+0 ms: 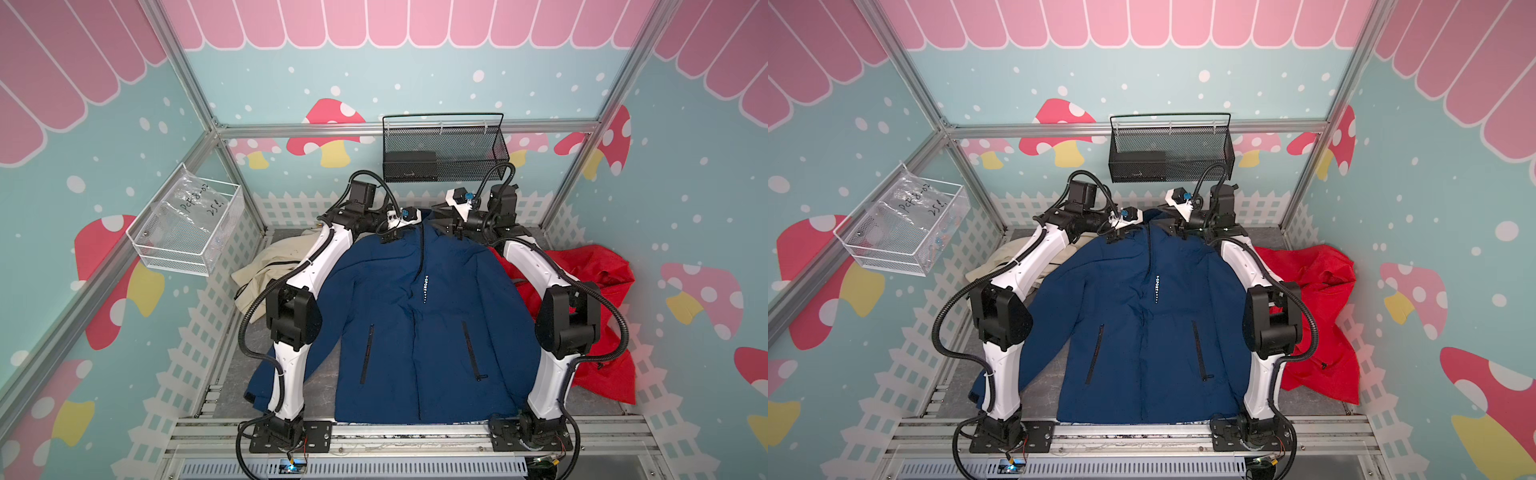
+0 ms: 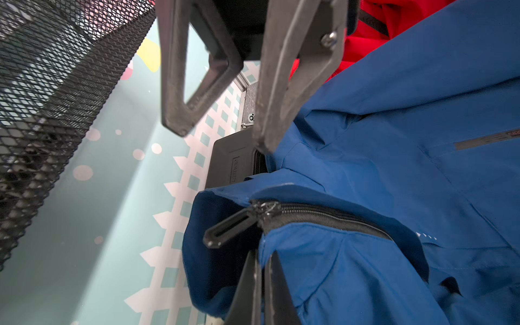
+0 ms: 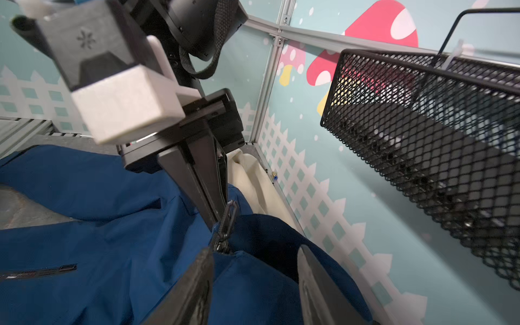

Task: Unzip the jacket
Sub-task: Unzip the zipper on the jacket.

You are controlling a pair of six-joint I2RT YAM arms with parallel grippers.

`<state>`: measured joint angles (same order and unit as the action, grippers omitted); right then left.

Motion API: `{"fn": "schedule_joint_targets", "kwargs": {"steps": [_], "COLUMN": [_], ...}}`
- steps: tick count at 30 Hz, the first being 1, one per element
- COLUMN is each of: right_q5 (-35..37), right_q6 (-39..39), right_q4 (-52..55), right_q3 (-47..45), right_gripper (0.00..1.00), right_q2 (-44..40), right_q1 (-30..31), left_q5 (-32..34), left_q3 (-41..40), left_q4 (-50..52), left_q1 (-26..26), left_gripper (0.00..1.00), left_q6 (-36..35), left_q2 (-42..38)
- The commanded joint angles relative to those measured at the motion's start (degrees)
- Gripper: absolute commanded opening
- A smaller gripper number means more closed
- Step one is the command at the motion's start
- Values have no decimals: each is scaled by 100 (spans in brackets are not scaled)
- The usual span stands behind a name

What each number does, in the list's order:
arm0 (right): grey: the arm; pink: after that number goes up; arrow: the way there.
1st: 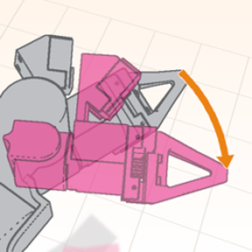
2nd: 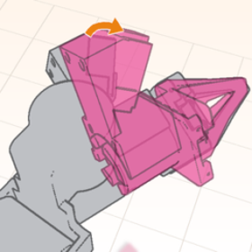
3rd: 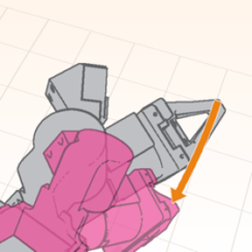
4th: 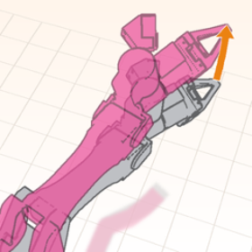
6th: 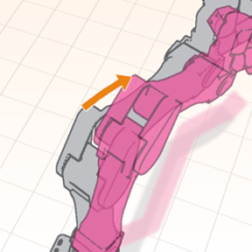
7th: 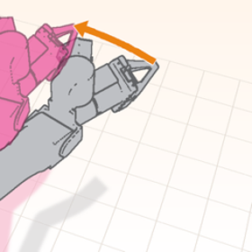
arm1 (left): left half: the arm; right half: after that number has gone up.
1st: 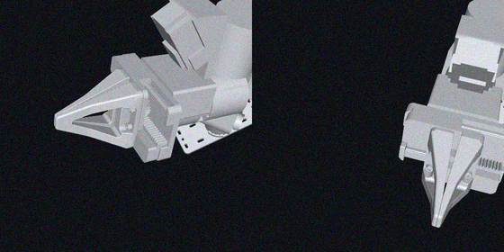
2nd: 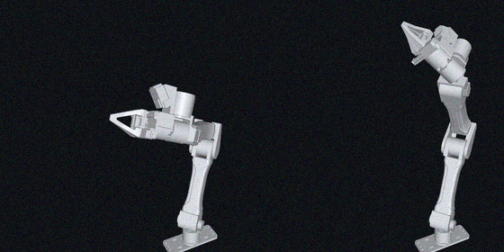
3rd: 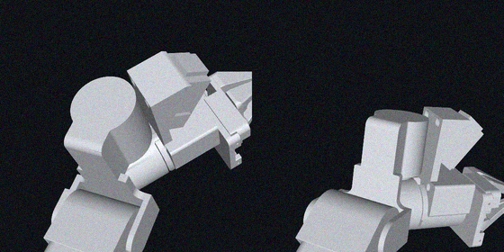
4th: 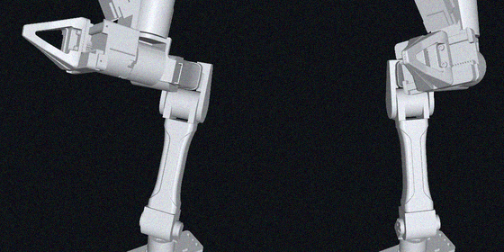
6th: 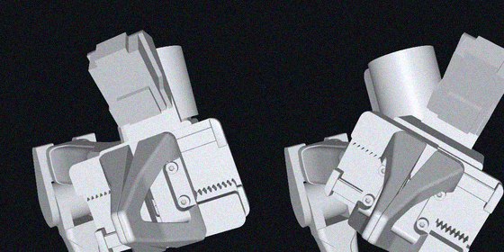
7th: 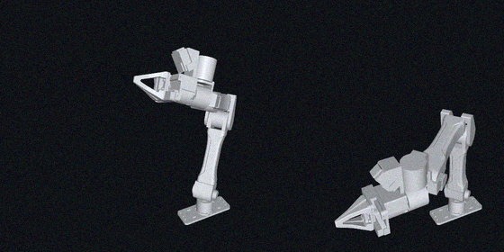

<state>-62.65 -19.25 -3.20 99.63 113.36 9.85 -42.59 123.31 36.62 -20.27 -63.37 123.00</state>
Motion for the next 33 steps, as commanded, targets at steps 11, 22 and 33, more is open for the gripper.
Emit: {"fn": "schedule_joint_targets", "kwargs": {"steps": [11,22,33], "right_q5": [-901,-820,-747], "right_q6": [-890,-1159,-1453], "right_q4": [1691,2316,2681], "right_q3": [1292,1789,1852], "right_gripper": [48,40,23], "right_q2": [733,1064,1032], "right_q1": [137,307,364], "left_q5": [31,115,224], "left_q3": [-96,-228,-254], "left_q4": [142,176,171], "left_q1": [-117,-152,-161], "left_gripper": [0,0,0], "left_q6": [-429,-527,-520], "left_q2": [-355,-453,-458]}}
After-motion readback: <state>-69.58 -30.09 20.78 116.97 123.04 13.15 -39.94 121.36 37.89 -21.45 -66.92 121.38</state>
